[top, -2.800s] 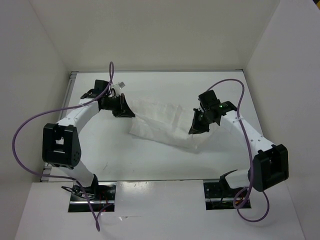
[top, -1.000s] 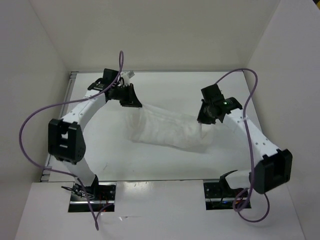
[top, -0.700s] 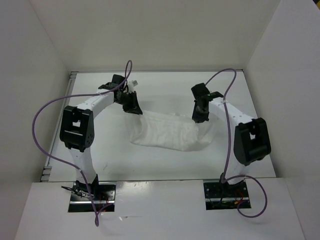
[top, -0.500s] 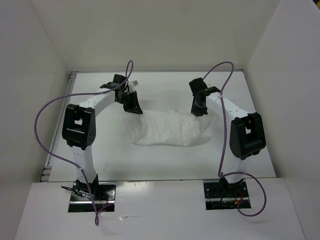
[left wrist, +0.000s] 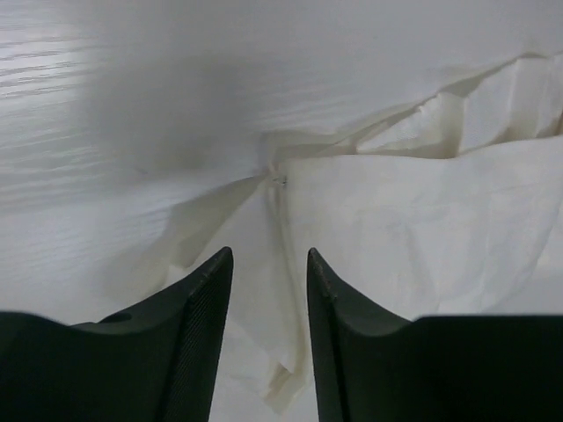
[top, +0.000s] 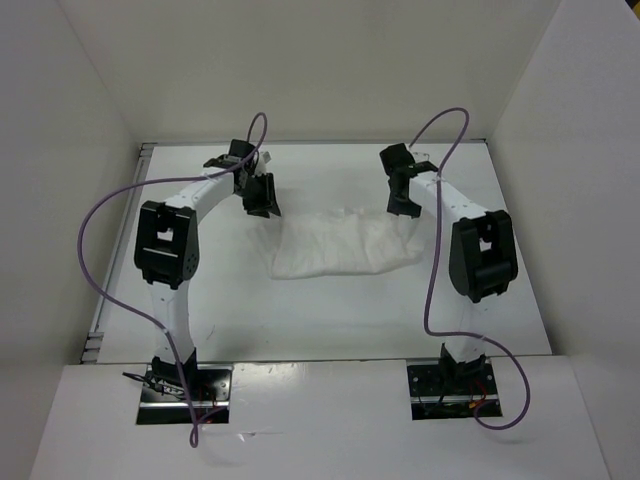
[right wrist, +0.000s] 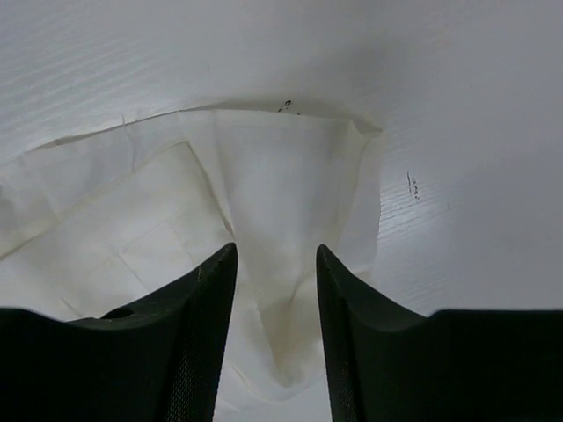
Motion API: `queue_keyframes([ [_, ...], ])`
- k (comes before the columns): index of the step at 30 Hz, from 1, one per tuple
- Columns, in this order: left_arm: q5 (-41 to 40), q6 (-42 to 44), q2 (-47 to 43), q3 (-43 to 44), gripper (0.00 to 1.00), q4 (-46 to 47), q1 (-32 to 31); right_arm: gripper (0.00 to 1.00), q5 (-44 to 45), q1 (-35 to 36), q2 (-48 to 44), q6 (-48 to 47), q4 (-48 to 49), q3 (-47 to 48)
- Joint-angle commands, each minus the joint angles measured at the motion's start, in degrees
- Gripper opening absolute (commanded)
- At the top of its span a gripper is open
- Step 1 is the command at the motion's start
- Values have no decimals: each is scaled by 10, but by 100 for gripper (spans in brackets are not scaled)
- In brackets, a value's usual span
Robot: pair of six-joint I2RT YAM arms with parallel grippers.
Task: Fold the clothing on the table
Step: Fold the skirt
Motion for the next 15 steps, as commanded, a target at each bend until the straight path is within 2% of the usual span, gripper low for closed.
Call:
queue_keyframes([
  [1,-96,-1,-105,5,47,-13,10,47,24,-3,-86,-7,22,35],
  [3,-116,5,-132,-4,48,-28,10,38,-29,-3,-104,-7,1,41],
  [5,-86,24,-161,-23,48,-42,-3,24,-79,4,-124,-7,-6,23],
  [6,-61,24,-168,-29,46,-42,-8,21,-99,10,-124,-7,-7,2],
  [7,10,30,-174,-36,45,-33,-15,18,-138,10,-130,-7,-7,-9],
  [8,50,30,-182,-45,42,-24,-15,15,-139,10,-130,-7,-7,-21],
  [9,90,30,-182,-62,38,-12,-21,9,-178,10,-130,-7,8,-48],
  [10,153,25,-182,-70,36,18,-28,6,-195,10,-130,-7,15,-60],
  [12,177,5,-173,-76,32,42,-35,4,-232,10,-118,-7,23,-85],
  [14,211,-12,-138,-76,28,64,-35,4,-253,10,-102,-7,38,-92],
  [15,224,-17,-108,-67,27,71,-35,3,-290,10,-97,-14,44,-100],
])
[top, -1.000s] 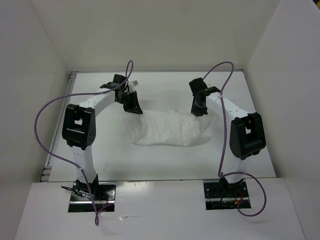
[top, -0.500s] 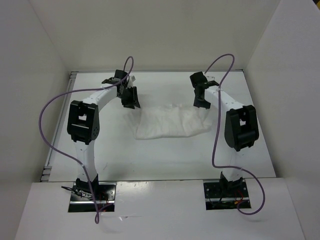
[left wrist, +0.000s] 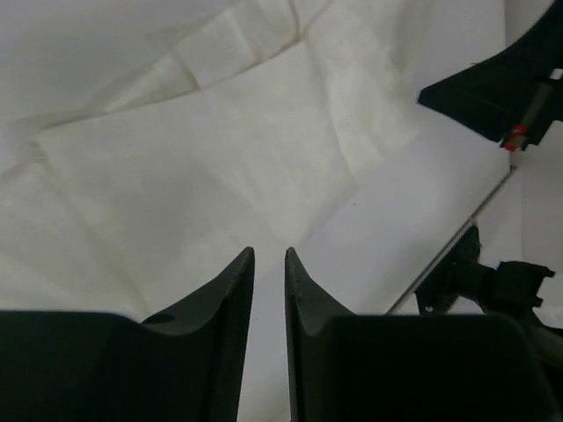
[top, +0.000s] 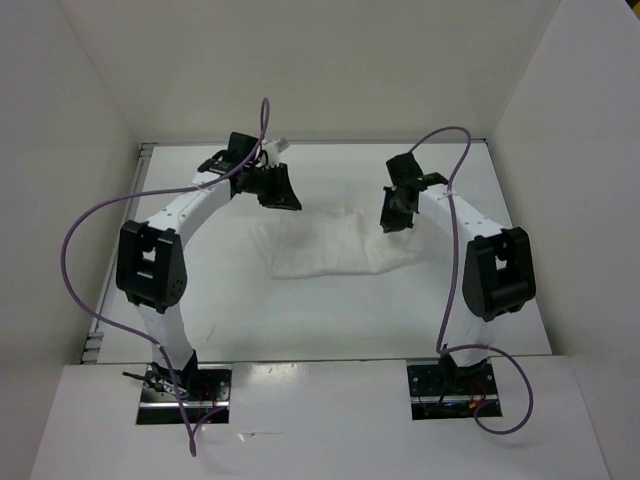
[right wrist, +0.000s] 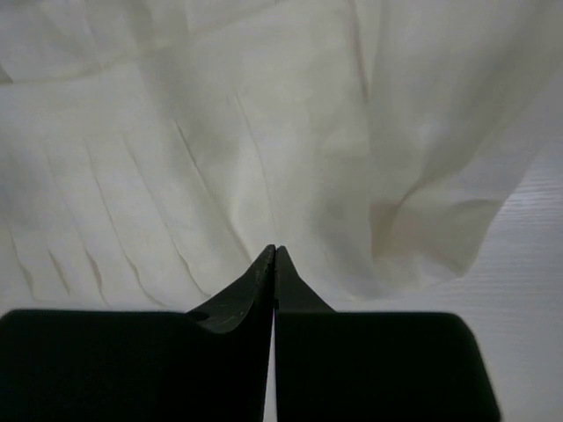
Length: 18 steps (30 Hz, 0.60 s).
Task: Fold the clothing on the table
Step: Fold the skirt
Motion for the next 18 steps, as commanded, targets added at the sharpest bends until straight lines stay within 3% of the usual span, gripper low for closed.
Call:
queue_keyframes([
  [1,110,-25,72,0,27,54,1,3,-116,4,26,-14,34,-26],
  [3,111,-42,112,7,24,60,1,3,-167,-1,43,-20,42,-33],
  [6,59,-56,148,7,23,49,1,3,-173,-1,76,-20,43,-33],
  [12,-24,-68,133,-87,21,49,22,4,-158,-1,121,-15,43,-25],
  [18,-79,-68,109,-155,21,44,51,5,-241,-1,195,-15,61,27],
])
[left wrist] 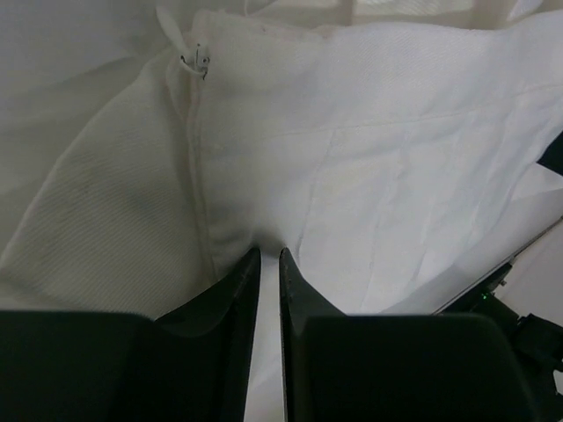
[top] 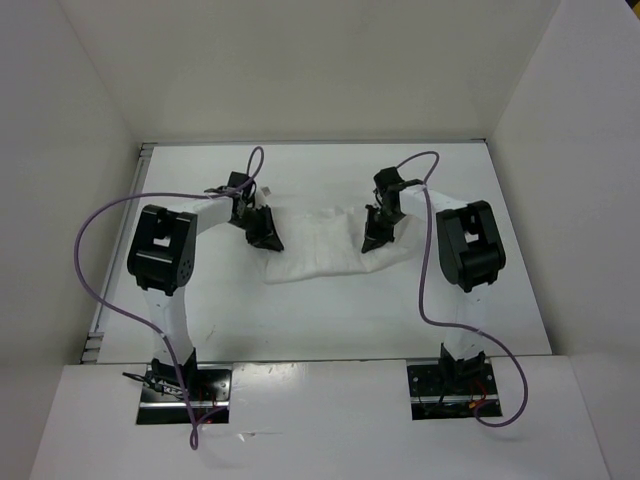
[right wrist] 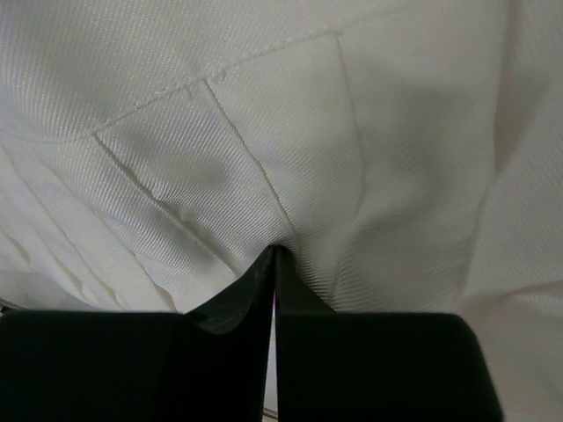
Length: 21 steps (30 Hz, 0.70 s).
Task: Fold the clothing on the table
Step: Fold the skirt
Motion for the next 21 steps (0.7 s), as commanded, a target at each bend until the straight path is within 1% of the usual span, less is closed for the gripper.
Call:
queue_keyframes([
  [1,-69,7,-17,-20,21,-8,26,5,-71,-1,39,-4,35,48],
  [2,-75,7,-17,-20,21,-8,33,5,-82,5,46,-4,41,56],
  [3,-91,7,-10,-4,21,-8,49,5,-89,10,51,-4,46,63],
  [6,-105,12,13,28,21,-28,73,5,-119,10,58,-4,60,79],
  [7,-105,19,18,51,21,-33,86,5,-125,10,47,-4,60,86],
  [9,-111,25,18,73,21,-42,92,8,-125,1,20,-4,72,92],
  [11,-111,25,6,97,21,-57,99,9,-125,-13,-29,-4,72,92],
  [12,-111,30,-3,103,24,-57,99,9,-125,-34,-44,-4,72,92],
  [13,-86,30,-21,109,24,-57,99,10,-132,-46,-57,-4,72,86],
  [14,-75,37,-30,116,27,-57,85,10,-132,-58,-77,-4,72,86],
  [15,-64,37,-38,132,28,-64,77,10,-137,-81,-84,-4,72,86],
  [17,-22,58,-50,155,32,-70,51,10,-137,-100,-90,-4,72,86],
  [18,-4,66,-50,170,32,-76,42,10,-132,-116,-91,-4,66,86],
  [19,14,74,-36,203,32,-87,34,10,-132,-122,-84,-4,58,86],
  [20,55,83,-28,220,32,-88,18,10,-132,-122,-78,-4,58,86],
  [21,73,96,-19,235,32,-93,10,10,-132,-130,-69,-4,58,86],
])
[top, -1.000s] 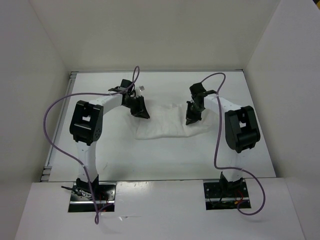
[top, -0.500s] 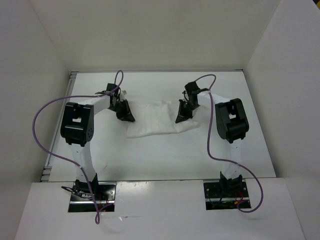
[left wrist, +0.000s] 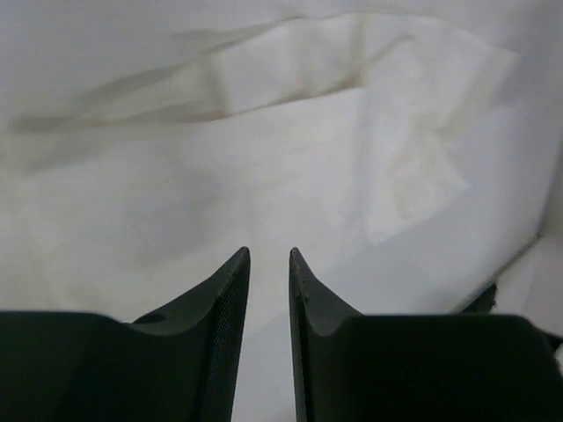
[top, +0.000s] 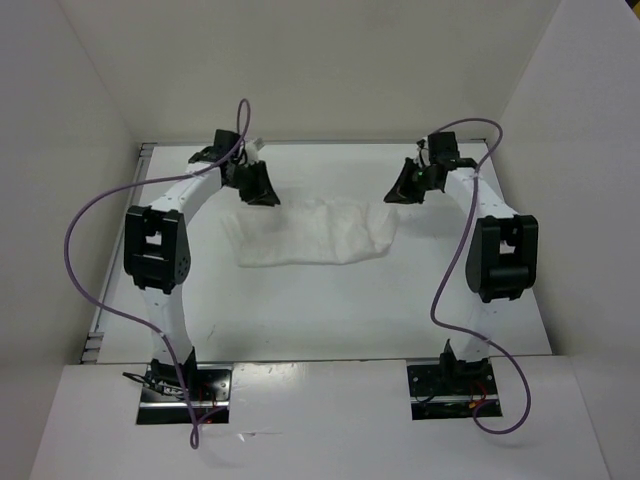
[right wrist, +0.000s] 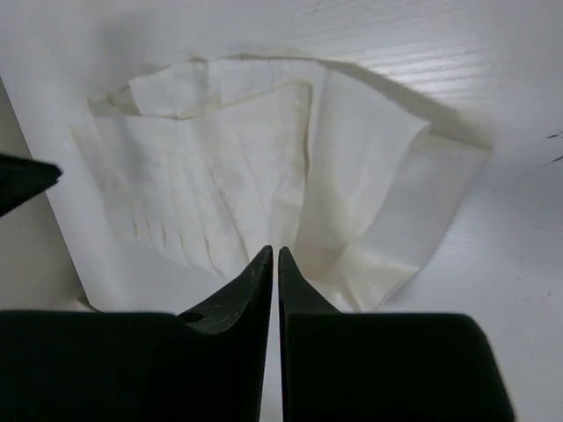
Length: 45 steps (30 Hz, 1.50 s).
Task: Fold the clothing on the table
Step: Fold the skirt
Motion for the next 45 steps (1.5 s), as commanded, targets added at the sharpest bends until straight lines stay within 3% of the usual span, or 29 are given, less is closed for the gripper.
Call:
queue_keyframes([
  [1,119,52,3,82,32,-16,-43,10,-4,-4,11,-4,4,9],
  [8,159,75,138,227,30,-44,-107,10,-29,-4,56,6,29,-14],
  [18,153,47,266,330,30,-44,-141,10,-47,2,91,12,34,-57],
  [30,39,12,302,330,20,-39,-158,10,-90,62,107,6,34,-105],
  [45,-4,12,318,313,9,-39,-158,10,-106,61,-27,-49,-44,-198],
])
